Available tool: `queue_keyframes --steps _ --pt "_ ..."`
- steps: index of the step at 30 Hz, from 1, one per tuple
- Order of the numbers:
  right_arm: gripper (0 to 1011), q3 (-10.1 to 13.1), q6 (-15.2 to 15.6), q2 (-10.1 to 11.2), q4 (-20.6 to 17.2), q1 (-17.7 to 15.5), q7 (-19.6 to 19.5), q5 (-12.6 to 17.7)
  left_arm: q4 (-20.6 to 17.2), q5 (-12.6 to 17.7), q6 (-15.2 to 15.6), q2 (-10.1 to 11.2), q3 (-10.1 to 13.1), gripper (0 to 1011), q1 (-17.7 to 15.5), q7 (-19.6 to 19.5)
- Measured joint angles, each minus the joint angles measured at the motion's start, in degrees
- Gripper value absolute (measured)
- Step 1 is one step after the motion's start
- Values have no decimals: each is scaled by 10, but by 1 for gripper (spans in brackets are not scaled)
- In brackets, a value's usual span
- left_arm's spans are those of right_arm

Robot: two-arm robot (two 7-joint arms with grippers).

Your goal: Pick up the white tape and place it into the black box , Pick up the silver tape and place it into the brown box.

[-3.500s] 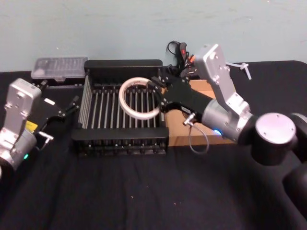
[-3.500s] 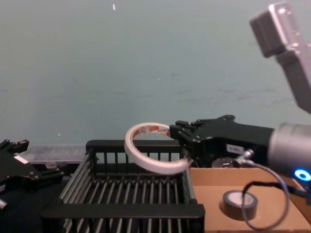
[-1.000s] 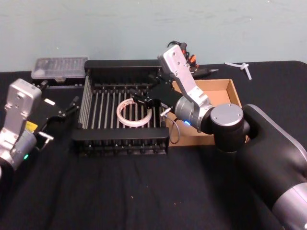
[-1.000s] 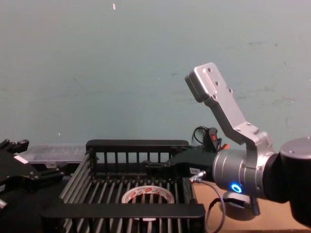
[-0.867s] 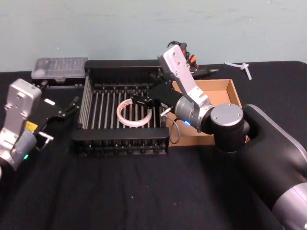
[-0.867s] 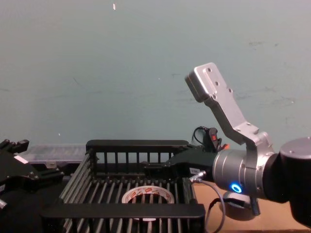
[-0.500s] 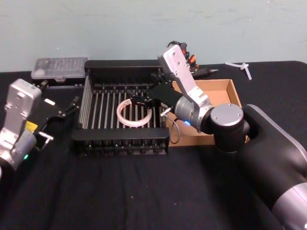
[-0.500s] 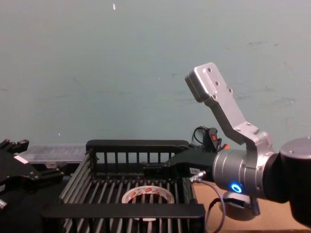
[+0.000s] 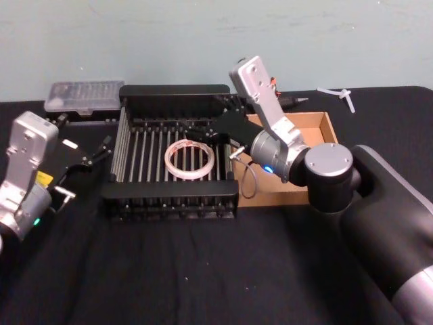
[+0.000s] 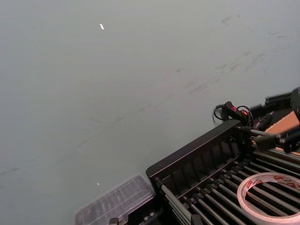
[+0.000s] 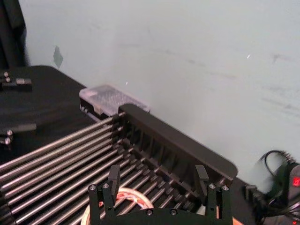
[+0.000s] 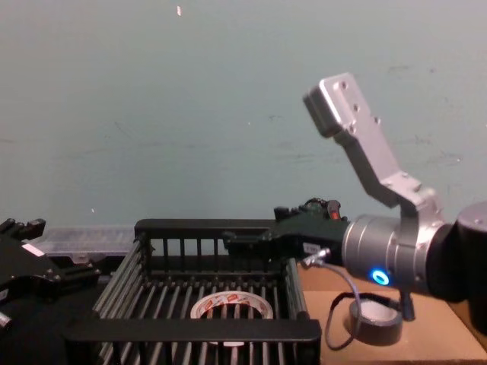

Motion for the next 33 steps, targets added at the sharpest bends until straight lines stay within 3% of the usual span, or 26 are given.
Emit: queue_keyframes --steps 14,24,33 --pt "1002 37 10 37 -121 -46 -20 12 0 0 0 0 0 1001 0 0" --pt "1002 95 21 75 -202 -107 -58 22 0 0 0 0 0 1001 0 0" --pt "1003 137 36 94 -227 -158 -79 25 0 0 0 0 0 1001 0 0"
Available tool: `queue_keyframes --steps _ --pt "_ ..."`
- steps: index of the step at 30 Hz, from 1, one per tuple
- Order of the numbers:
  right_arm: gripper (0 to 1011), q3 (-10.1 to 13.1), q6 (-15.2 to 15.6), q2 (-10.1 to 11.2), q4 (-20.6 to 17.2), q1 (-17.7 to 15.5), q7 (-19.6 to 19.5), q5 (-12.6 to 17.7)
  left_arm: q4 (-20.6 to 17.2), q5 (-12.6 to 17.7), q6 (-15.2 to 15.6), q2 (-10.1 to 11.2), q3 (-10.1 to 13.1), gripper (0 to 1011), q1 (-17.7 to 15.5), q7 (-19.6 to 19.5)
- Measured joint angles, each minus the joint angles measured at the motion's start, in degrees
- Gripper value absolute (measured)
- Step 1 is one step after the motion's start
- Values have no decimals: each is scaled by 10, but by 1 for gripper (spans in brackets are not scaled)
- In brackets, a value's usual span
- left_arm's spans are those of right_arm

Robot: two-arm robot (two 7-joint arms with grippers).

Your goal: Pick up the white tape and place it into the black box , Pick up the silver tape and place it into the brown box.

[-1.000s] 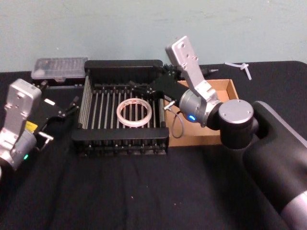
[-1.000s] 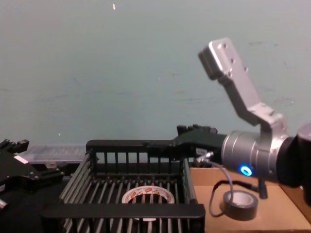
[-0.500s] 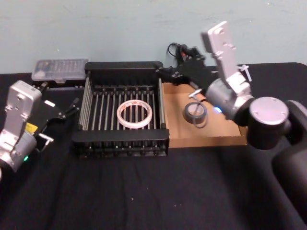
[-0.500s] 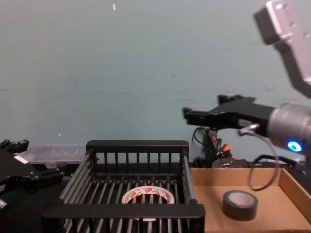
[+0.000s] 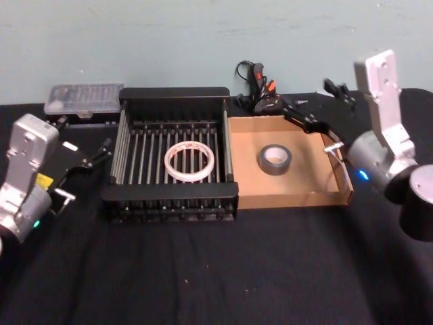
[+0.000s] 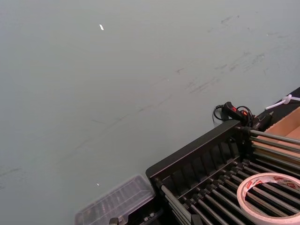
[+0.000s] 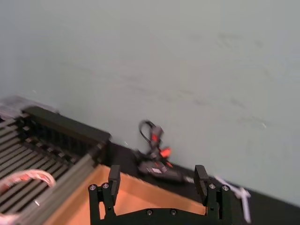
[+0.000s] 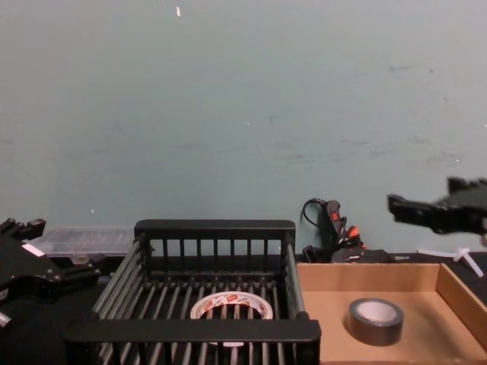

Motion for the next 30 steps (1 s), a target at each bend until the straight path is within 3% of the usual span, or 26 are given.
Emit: queue_keyframes --steps 10,30 --pt "1003 28 8 0 11 -35 -16 -10 0 0 0 0 0 1001 0 0" --pt "1002 37 10 -13 38 -39 -16 -27 0 0 0 0 0 1001 0 0"
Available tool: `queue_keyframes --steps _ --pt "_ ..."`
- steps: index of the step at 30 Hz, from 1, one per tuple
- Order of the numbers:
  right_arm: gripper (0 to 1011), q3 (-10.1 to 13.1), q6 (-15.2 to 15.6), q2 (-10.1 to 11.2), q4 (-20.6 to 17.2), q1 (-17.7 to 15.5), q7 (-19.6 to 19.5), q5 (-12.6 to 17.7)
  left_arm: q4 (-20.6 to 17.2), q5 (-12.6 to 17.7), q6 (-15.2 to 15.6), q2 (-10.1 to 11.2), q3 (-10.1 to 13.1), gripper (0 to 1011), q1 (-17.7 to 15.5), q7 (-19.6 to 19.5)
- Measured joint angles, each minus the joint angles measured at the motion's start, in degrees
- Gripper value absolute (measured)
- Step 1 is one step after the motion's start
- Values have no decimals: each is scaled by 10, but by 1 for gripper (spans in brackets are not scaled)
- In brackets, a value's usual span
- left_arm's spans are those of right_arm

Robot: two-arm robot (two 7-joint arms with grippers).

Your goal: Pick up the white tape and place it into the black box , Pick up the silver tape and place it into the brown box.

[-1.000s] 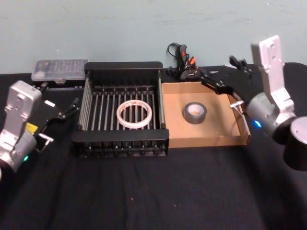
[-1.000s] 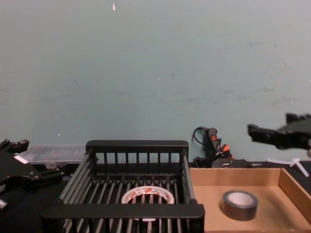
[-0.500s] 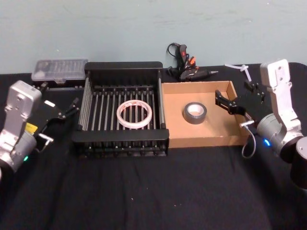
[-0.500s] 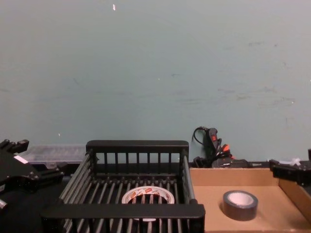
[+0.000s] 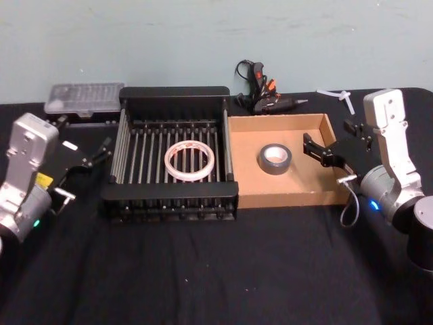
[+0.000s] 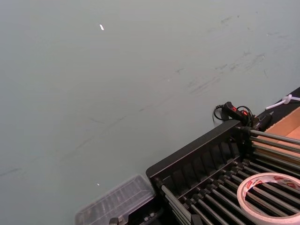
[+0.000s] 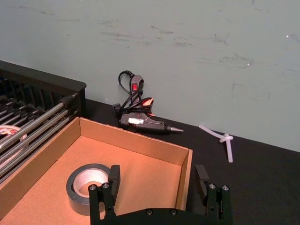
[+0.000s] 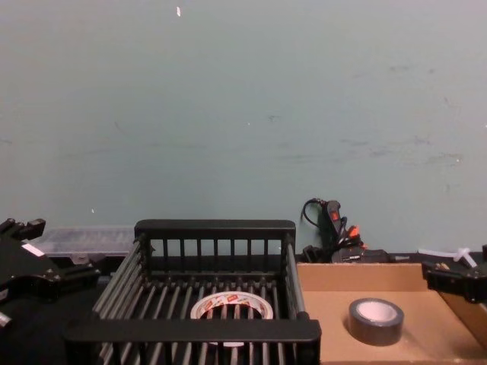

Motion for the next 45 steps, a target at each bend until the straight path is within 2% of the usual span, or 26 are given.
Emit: queue_keyframes --steps 45 --pt "1002 -1 -1 0 0 1 1 1 0 0 0 0 0 1001 0 0"
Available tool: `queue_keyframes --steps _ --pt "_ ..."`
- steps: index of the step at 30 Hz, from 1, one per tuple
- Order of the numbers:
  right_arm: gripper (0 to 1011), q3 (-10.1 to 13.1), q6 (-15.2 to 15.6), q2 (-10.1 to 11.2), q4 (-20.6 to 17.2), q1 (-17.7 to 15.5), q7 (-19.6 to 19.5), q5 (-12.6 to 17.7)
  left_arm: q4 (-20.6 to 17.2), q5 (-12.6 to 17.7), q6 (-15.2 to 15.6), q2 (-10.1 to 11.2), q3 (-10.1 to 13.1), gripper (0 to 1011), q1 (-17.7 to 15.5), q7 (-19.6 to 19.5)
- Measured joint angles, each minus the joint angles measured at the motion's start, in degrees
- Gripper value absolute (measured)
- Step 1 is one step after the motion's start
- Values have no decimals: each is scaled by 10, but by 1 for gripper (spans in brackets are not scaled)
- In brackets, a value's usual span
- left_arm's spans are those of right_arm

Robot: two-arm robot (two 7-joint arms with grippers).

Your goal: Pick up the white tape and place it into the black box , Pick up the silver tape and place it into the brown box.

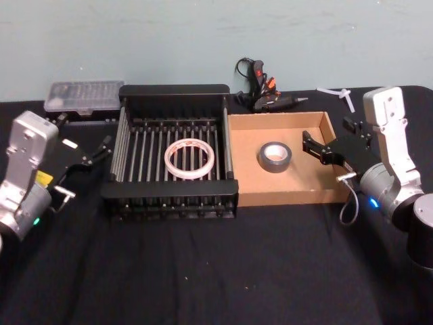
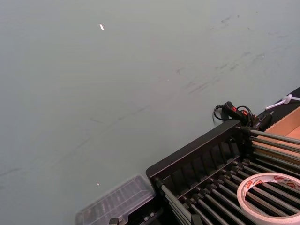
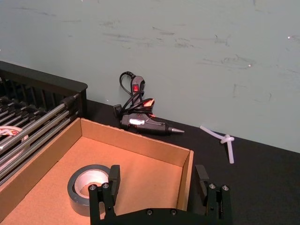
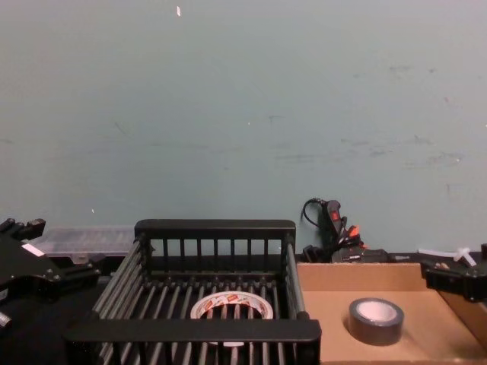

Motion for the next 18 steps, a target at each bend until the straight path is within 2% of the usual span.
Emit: queue_keyframes --steps 18 --pt "1002 0 0 0 0 0 0 0 0 0 0 0 0 1001 0 0"
